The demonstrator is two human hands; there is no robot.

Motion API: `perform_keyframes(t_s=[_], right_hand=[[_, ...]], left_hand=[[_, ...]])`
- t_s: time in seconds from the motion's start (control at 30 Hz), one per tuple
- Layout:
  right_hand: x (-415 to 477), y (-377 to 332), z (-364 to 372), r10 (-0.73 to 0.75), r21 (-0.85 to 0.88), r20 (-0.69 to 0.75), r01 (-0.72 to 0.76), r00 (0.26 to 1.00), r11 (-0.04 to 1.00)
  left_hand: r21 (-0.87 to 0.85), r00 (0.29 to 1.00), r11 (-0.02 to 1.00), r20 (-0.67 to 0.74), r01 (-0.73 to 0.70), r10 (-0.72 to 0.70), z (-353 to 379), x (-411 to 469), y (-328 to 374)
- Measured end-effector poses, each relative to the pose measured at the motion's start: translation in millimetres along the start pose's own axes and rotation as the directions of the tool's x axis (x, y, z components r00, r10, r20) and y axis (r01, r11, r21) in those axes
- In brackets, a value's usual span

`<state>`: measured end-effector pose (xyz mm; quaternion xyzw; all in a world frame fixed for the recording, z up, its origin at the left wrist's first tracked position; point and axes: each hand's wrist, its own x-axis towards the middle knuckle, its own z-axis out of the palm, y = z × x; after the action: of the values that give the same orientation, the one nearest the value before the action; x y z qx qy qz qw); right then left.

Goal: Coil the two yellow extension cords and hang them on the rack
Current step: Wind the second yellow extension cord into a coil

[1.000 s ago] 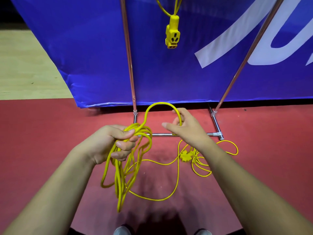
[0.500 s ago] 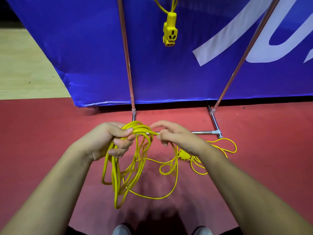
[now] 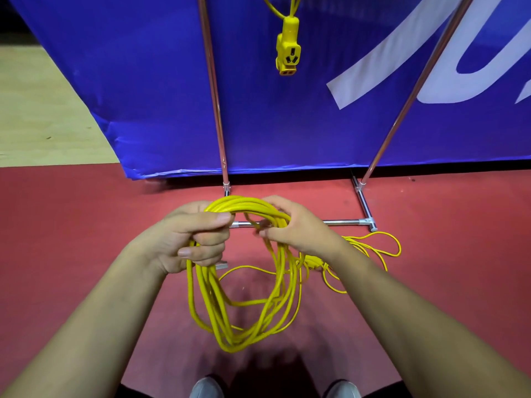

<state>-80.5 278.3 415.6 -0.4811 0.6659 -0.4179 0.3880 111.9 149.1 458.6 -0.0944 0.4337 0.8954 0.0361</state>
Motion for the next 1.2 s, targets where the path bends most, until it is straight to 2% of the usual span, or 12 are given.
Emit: perform_keyframes(t_s=[0.1,0.17,0.2,0.27,0.33,0.43,0.57,0.77,0.93,1.07,1.2], right_hand=[[1.8,3.2,-7.5,0.059,-0.172,0.033,-0.052,0.998,0.984],[0.8,8.1,-18.6,0.091,-0.22,0.008,-0.087,0.996,0.972],[-0.5,10.7,-24.9,0.101,-0.232,-0.006,-0.1,0.995,0.968],[-3.6,13.4,-35.4,0.117,-0.247,-0.029,-0.121,0.993,0.961],[-4.3,17.1,-41.3,0.134,-0.243,-0.069,-0.147,0.989,0.959],[-3.3,21.4,-43.2,0.128,-0.202,-0.106,-0.148,0.986,0.968],[-4.0,23.0,-43.3,0.125,-0.166,-0.136,-0.147,0.983,0.975],[0.7,18.9,-47.3,0.121,-0.037,-0.221,-0.132,0.968,0.991],[2.2,26.6,-55.8,0.125,0.044,-0.272,-0.118,0.954,0.992],[4.2,33.0,-58.0,0.161,0.13,-0.285,-0.128,0.945,0.983],[6.2,35.6,-55.8,0.153,0.124,-0.304,-0.121,0.94,0.985]], left_hand=[[0.113,0.981,0.994,-0.193,-0.006,0.028,1.2,-0.7,4.9],[0.206,0.921,0.976,-0.39,0.066,0.02,-2.0,2.2,7.4],[0.287,0.875,0.95,-0.482,0.122,0.033,-5.8,2.8,8.0],[0.516,0.806,0.814,-0.582,0.265,0.107,-13.4,0.6,7.4],[0.618,0.809,0.716,-0.573,0.324,0.129,-16.2,-1.7,7.3],[0.638,0.817,0.704,-0.558,0.312,0.143,-17.4,-0.5,7.6],[0.604,0.81,0.729,-0.575,0.322,0.119,-13.8,0.6,7.9],[0.666,0.854,0.73,-0.461,0.153,0.241,-4.6,2.4,4.6],[0.597,0.906,0.794,-0.391,0.119,0.159,-2.6,4.7,0.2],[0.405,0.916,0.914,-0.378,0.037,0.131,2.6,7.0,0.0],[0.088,0.979,0.996,-0.199,-0.014,0.031,7.4,8.7,-3.7]])
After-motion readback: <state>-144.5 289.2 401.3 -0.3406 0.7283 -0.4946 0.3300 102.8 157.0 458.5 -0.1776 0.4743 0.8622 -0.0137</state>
